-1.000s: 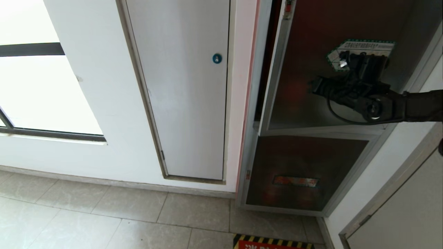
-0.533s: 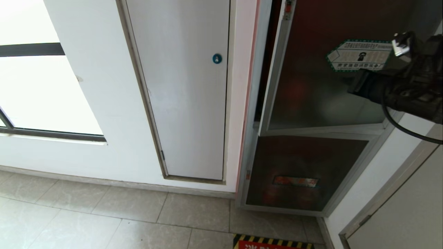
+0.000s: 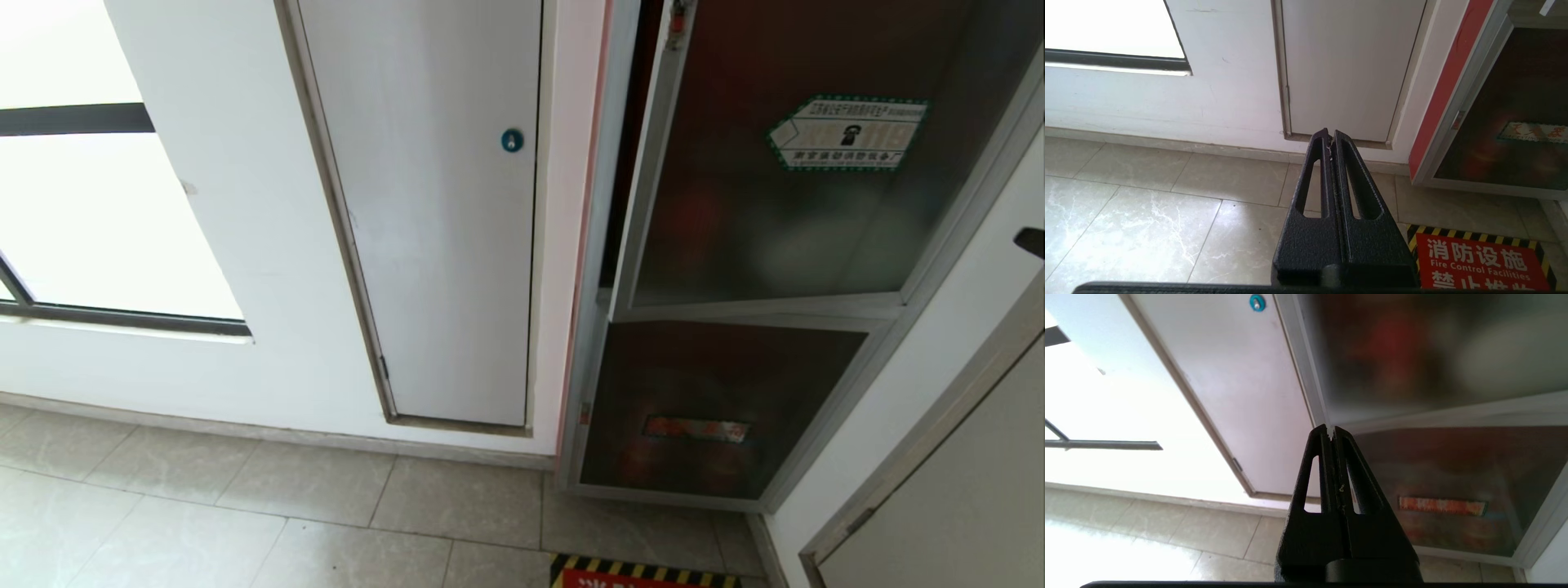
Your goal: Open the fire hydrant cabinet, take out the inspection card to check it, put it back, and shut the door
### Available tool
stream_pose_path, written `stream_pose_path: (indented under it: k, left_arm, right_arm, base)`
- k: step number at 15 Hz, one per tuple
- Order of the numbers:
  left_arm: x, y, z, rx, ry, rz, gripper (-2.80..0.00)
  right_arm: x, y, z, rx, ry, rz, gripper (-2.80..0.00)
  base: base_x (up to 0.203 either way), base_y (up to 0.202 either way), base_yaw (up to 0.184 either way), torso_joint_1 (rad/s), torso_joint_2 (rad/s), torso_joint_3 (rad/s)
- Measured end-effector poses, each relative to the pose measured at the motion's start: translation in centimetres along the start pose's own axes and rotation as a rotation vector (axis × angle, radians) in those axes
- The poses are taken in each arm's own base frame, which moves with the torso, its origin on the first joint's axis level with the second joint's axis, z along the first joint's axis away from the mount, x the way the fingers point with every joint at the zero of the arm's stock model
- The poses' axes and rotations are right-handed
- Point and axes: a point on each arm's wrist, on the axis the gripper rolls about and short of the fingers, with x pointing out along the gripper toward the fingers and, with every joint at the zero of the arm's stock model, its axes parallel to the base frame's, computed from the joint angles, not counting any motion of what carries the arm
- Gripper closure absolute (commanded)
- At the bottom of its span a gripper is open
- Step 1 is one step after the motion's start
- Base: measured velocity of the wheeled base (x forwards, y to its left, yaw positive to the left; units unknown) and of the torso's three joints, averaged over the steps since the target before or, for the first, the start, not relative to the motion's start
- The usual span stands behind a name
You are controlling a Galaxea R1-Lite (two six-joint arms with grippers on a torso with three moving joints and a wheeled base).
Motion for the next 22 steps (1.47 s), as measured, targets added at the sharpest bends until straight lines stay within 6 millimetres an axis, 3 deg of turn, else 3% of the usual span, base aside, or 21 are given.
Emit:
stream_pose_path:
  k: [4,9,16,22]
  left_arm:
    - [0.0,0.0,0.0,-0.001,0.000,0.000,0.00]
    - [0.0,0.0,0.0,-0.001,0.000,0.000,0.00]
    - [0.0,0.0,0.0,-0.001,0.000,0.000,0.00]
    - [0.0,0.0,0.0,0.000,0.000,0.000,0.00]
  right_arm:
    - [-7.4,0.2,-3.5,0.001,-0.003,0.017,0.00]
    - [-12.7,-0.5,-8.7,-0.003,-0.015,0.020,0.00]
    - [-15.2,-2.1,-15.9,-0.134,-0.011,-0.023,0.00]
    - [-14.9,-3.3,-19.2,-0.223,0.034,-0.172,0.00]
  base:
    - [0.000,0.000,0.000,0.000,0.00,0.000]
    - [0.000,0.000,0.000,0.000,0.00,0.000]
    - [0.000,0.000,0.000,0.000,0.00,0.000]
    - [0.000,0.000,0.000,0.000,0.00,0.000]
